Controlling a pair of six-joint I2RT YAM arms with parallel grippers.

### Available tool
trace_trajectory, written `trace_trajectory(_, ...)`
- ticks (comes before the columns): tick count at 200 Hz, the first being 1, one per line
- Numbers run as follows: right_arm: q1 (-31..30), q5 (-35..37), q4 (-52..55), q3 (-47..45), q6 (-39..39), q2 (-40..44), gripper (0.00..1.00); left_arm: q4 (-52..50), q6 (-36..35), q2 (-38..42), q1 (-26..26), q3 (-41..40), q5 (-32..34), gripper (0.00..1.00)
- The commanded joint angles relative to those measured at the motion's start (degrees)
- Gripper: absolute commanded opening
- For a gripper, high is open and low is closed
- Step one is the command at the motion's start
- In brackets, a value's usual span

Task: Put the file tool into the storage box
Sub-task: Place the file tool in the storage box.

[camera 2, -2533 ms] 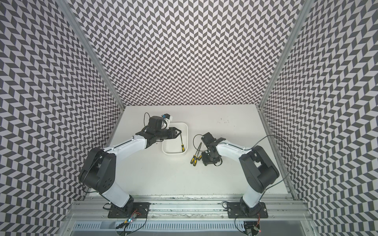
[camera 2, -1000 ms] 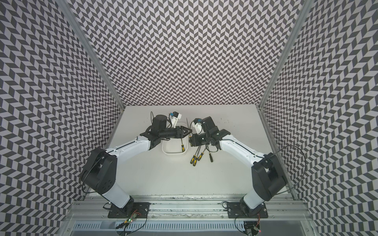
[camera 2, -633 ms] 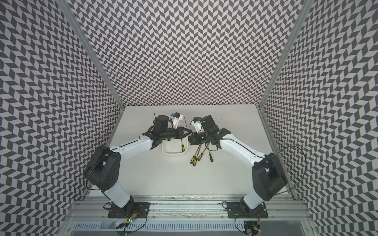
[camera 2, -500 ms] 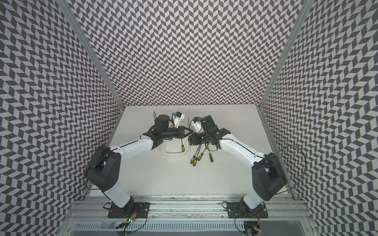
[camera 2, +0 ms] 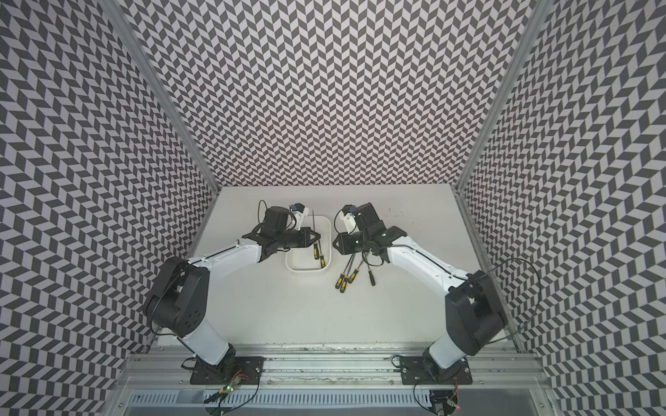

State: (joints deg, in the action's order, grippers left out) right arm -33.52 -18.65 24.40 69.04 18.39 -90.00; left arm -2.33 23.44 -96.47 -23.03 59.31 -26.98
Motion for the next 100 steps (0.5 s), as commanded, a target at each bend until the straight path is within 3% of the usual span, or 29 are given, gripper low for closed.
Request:
trace_trajectory(1,0.2,1.0,-1.3,0.5,-0.6,1.3,0.32,-1.0,-1.6,-1.2,-0.2,0.0,1.6,0.03)
trace_trajectory(78,1.4,2.1,-0.5,-0.1,-0.6,2.6,0.31,-6.0,-1.9,-8.4,-0.5,2.3,4.4,0.07)
trace_trajectory(100,1.8,1.9,-0.6,0.0,-0.6,3.1,0.31,-6.2,-1.2,-8.8,-0.6,2.8,4.6,0.13)
